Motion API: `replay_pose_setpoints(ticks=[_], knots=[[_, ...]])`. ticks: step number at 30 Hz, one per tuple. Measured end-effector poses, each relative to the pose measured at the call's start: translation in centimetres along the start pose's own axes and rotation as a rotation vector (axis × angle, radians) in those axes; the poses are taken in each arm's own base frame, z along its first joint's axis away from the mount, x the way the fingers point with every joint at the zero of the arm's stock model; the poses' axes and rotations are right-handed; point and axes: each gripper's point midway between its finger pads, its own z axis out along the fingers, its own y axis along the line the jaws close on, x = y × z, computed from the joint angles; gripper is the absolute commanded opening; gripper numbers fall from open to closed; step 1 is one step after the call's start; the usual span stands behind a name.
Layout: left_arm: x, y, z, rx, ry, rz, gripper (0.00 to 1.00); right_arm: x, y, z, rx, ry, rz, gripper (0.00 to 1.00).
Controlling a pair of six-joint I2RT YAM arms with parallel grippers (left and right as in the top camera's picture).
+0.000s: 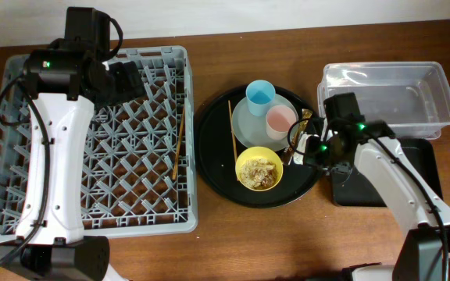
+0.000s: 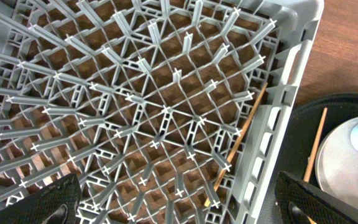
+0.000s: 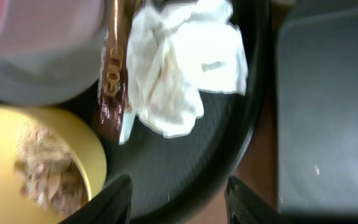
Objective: Sort waste into correct bins and load items into the dishwasher rack
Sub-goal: 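Reach the right gripper to the white tissue and grasp it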
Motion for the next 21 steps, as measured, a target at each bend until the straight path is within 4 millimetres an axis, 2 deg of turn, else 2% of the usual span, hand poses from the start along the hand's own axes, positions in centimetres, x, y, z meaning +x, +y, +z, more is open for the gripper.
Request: replay_pose_setpoints(ticks=[6,11,14,21], knots=[[0.0,0.0,0.0,0.0,0.0,0.0,0.99,-1.2,0.0,2.1,-0.028,-0.1,-0.003,0.47],[0.0,0.0,0.0,0.0,0.0,0.0,0.99,-1.2,-0.4,2.7,-0.014,-0.116,0.001,0.46],[0.0,0.0,0.0,0.0,0.0,0.0,0.99,-2.0,-0.4,2.6,0.006,-0.158,-0.006,0.46],[0.0,0.0,0.0,0.0,0.0,0.0,0.99,-1.4,2.2,2.7,0.123,-0.239,-0.103,0.47]])
